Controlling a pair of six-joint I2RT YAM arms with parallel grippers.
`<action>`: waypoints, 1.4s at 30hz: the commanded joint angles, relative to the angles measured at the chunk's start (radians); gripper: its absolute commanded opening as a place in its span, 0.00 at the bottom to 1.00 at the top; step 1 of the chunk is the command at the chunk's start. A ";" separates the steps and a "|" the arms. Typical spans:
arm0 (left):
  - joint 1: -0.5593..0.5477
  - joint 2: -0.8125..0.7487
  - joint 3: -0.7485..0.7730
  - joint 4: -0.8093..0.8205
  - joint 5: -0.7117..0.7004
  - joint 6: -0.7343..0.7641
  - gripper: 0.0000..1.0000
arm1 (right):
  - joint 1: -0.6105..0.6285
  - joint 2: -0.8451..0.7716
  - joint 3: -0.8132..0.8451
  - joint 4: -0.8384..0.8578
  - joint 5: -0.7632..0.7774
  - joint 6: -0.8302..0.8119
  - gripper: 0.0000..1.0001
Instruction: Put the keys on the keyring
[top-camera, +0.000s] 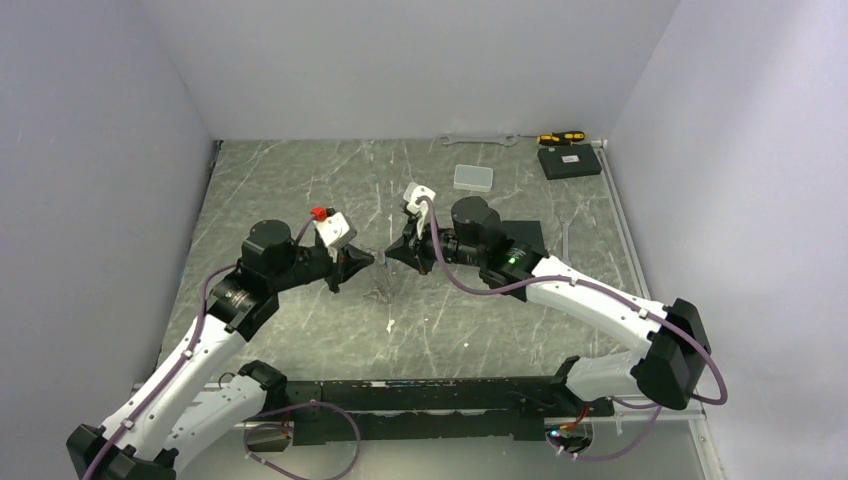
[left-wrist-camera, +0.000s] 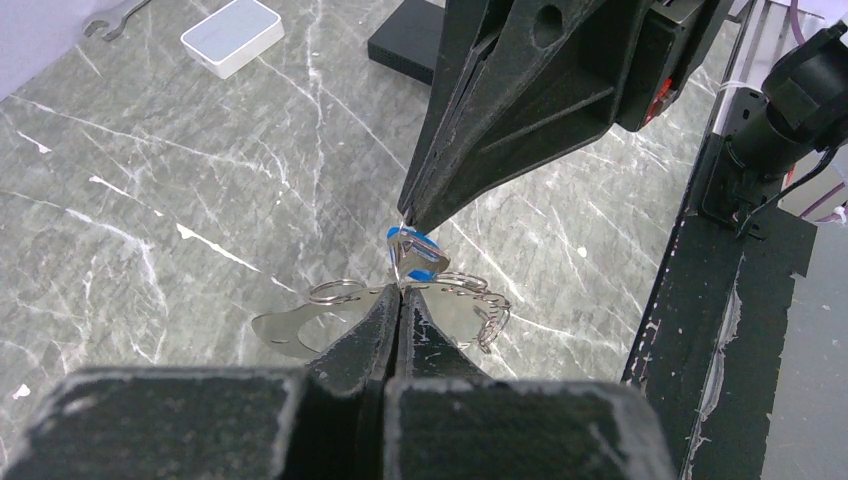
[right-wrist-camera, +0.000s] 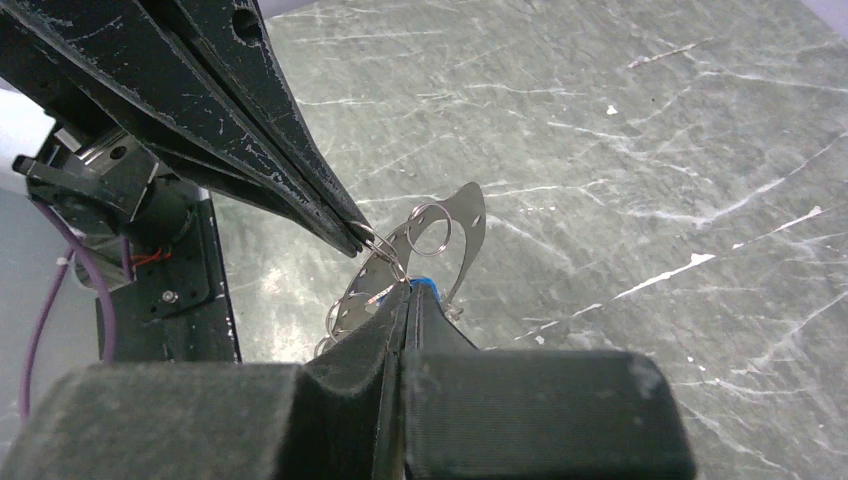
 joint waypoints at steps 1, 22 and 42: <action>0.002 -0.025 0.040 0.035 0.030 0.023 0.00 | -0.015 -0.028 0.019 0.028 -0.010 0.027 0.00; 0.001 -0.035 0.039 0.037 0.028 0.024 0.00 | -0.015 -0.007 0.027 0.007 -0.061 0.023 0.28; 0.002 -0.056 0.024 0.069 0.175 0.015 0.00 | -0.018 -0.149 -0.176 0.221 -0.210 -0.148 0.47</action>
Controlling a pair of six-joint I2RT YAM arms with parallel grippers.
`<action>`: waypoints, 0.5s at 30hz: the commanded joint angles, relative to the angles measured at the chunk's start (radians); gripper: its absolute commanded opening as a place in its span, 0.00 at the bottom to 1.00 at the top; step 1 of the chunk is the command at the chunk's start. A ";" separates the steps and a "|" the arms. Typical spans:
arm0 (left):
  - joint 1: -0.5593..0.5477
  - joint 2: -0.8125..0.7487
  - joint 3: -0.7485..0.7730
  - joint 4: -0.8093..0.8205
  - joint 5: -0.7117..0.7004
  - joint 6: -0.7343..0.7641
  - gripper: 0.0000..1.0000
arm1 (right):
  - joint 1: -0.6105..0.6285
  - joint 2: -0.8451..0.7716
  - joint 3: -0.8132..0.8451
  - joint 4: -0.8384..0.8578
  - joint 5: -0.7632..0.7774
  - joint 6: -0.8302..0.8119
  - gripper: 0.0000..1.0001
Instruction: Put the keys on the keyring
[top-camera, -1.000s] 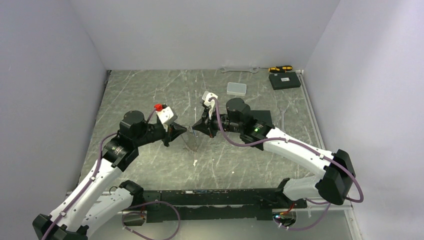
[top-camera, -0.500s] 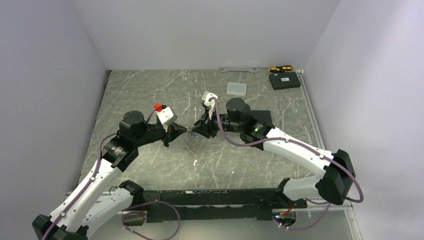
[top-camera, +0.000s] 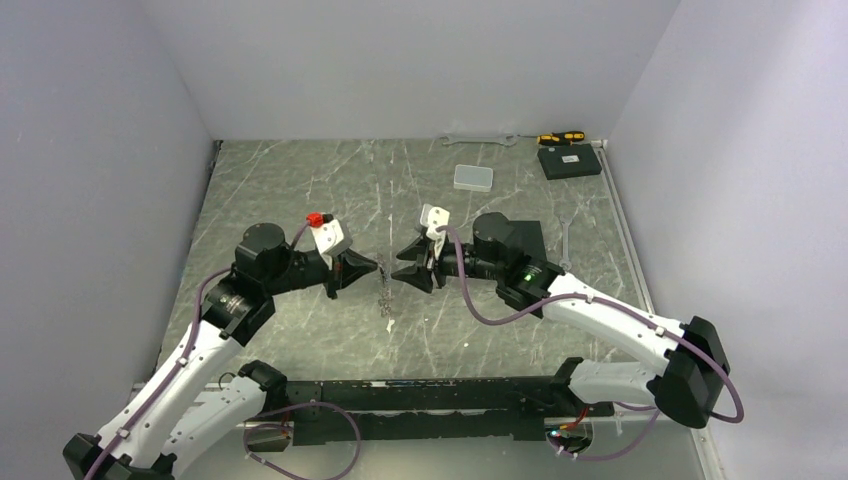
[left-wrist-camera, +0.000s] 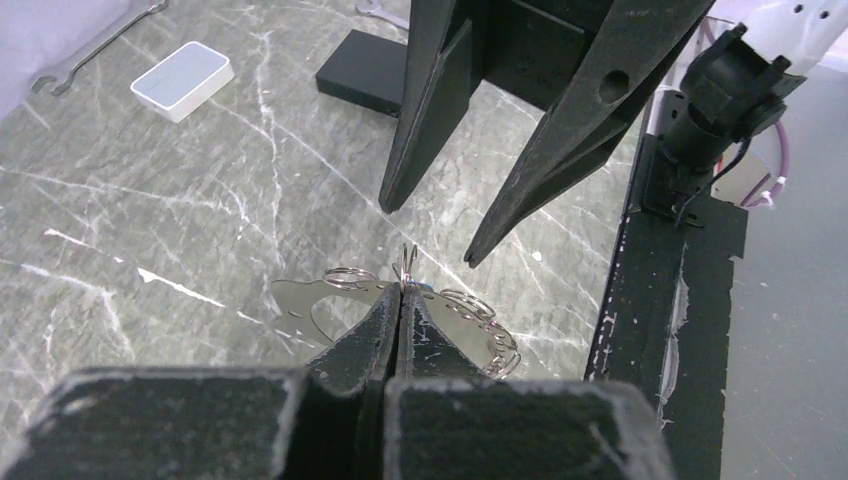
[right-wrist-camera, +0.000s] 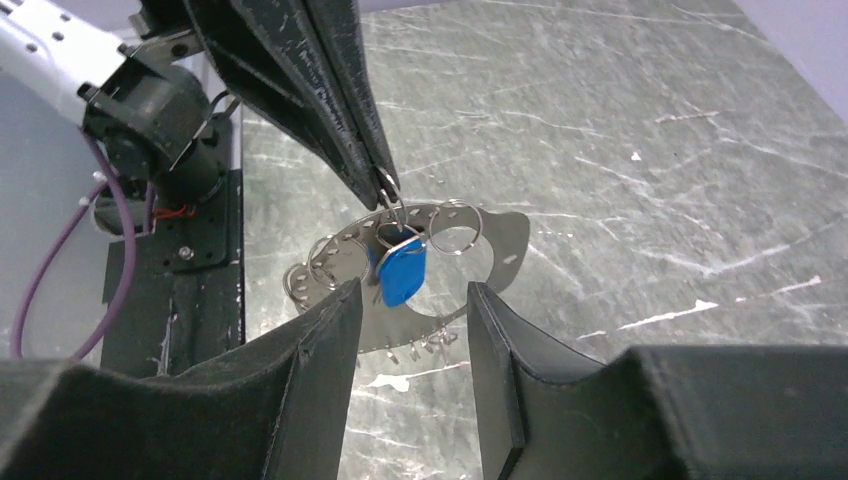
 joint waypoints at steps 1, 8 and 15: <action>0.003 -0.020 0.025 0.064 0.077 0.016 0.00 | -0.004 -0.023 -0.020 0.119 -0.087 -0.053 0.46; 0.002 -0.018 0.022 0.071 0.118 0.011 0.00 | -0.004 -0.019 0.010 0.093 -0.149 -0.067 0.45; 0.003 -0.012 0.022 0.074 0.141 0.006 0.00 | -0.003 0.000 0.041 0.081 -0.194 -0.059 0.41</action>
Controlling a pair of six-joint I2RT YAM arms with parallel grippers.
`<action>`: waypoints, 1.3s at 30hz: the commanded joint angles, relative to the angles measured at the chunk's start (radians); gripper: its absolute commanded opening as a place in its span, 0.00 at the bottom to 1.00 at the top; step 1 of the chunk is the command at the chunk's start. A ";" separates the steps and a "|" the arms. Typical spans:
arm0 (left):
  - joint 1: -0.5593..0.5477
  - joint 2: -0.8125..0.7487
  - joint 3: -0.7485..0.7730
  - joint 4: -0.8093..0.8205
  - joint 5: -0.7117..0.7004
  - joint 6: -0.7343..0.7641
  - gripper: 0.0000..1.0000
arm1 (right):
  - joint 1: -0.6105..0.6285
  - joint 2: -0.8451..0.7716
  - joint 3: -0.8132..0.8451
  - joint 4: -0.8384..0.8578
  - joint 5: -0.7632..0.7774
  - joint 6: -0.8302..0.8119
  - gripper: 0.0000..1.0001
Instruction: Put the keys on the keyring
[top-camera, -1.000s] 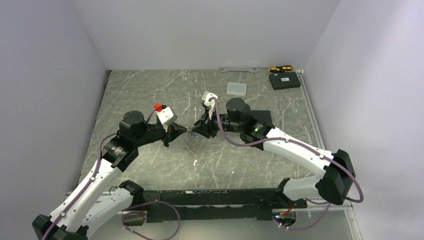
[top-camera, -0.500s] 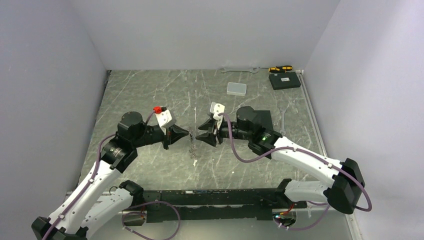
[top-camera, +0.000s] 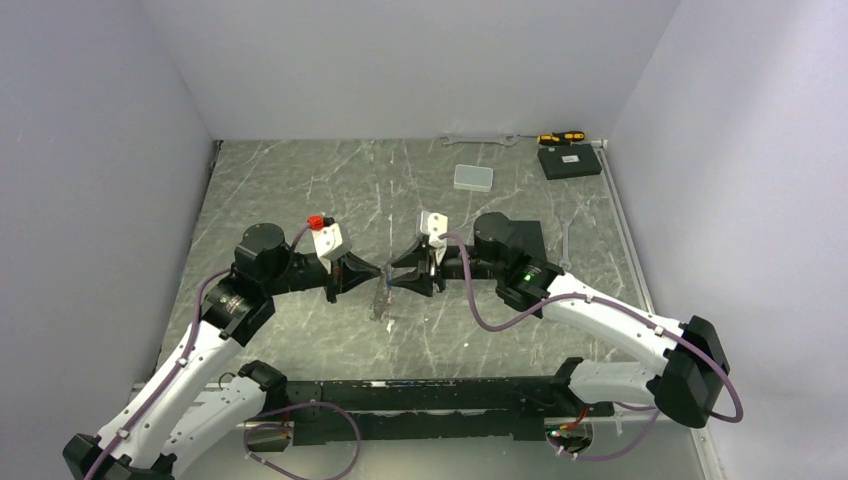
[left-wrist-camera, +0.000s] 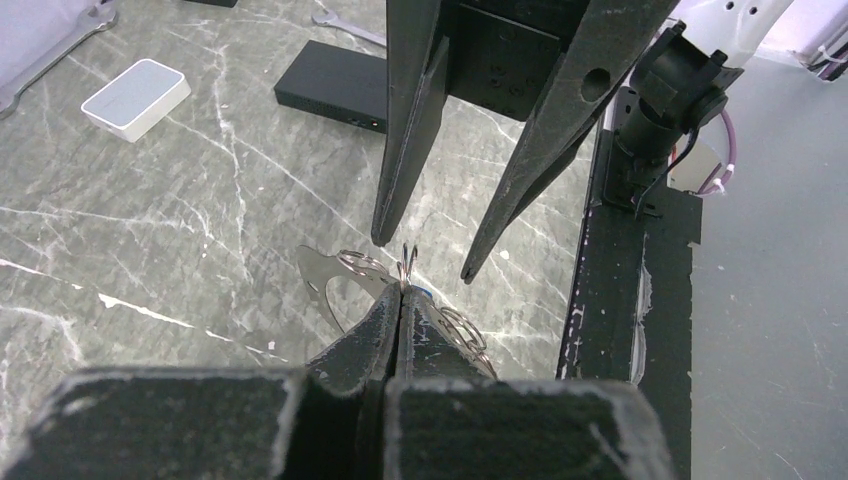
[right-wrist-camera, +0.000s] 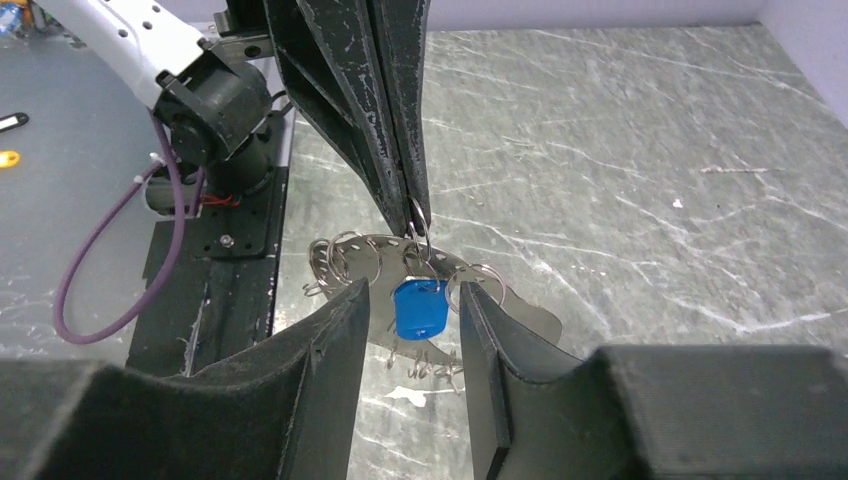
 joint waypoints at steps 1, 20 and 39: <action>0.002 -0.009 0.022 0.070 0.048 0.009 0.00 | -0.002 0.004 0.061 0.033 -0.060 -0.010 0.40; 0.003 0.000 0.025 0.064 0.041 0.009 0.00 | -0.002 0.052 0.091 0.017 -0.089 0.010 0.21; 0.002 0.002 0.027 0.063 0.034 0.008 0.00 | -0.002 0.044 0.098 0.028 -0.083 0.021 0.26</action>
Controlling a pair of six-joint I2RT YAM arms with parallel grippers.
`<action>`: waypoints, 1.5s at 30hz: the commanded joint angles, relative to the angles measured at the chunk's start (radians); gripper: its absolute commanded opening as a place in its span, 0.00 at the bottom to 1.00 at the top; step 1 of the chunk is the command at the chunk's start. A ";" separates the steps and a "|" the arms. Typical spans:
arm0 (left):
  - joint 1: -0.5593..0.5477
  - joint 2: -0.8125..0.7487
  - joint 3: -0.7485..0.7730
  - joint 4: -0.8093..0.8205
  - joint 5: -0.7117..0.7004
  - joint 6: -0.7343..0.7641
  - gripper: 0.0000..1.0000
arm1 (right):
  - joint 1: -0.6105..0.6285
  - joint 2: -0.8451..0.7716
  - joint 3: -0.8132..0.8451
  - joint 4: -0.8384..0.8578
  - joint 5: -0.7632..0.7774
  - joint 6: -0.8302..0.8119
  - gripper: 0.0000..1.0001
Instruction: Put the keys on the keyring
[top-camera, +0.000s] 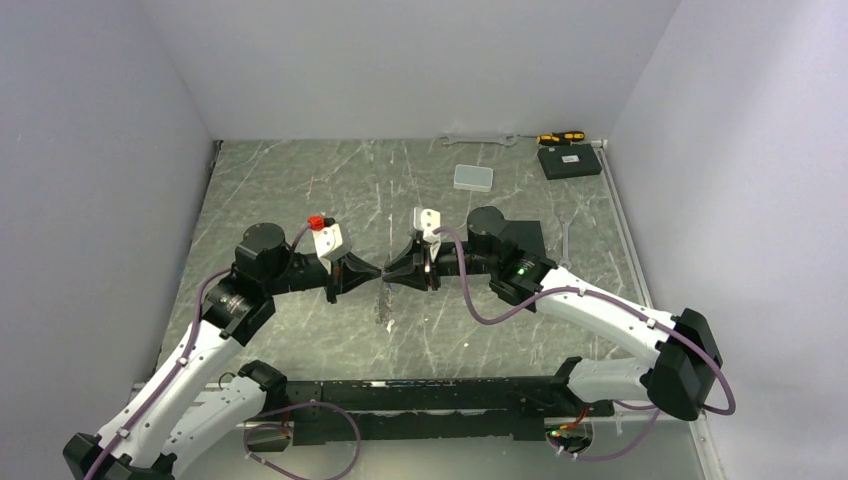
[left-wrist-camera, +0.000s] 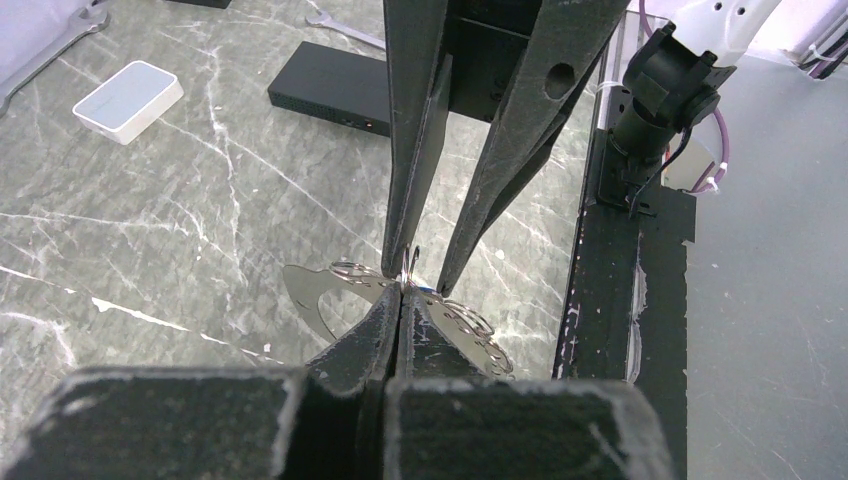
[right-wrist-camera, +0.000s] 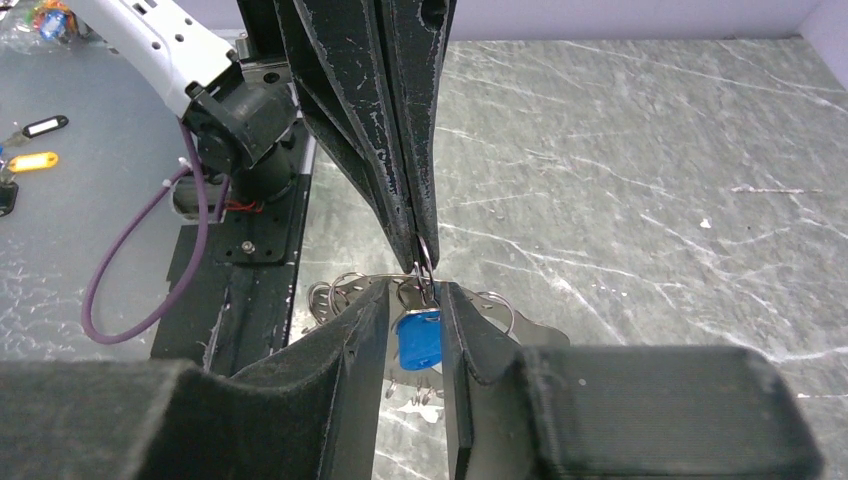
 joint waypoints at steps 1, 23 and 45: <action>0.003 -0.001 0.027 0.061 0.019 0.008 0.00 | -0.002 -0.007 0.046 0.028 -0.017 0.005 0.25; 0.003 -0.005 0.026 0.062 0.021 0.006 0.00 | -0.002 0.010 0.046 0.035 -0.002 0.012 0.20; 0.002 0.003 0.036 0.032 0.027 0.029 0.01 | -0.001 -0.021 0.050 -0.011 0.024 0.003 0.00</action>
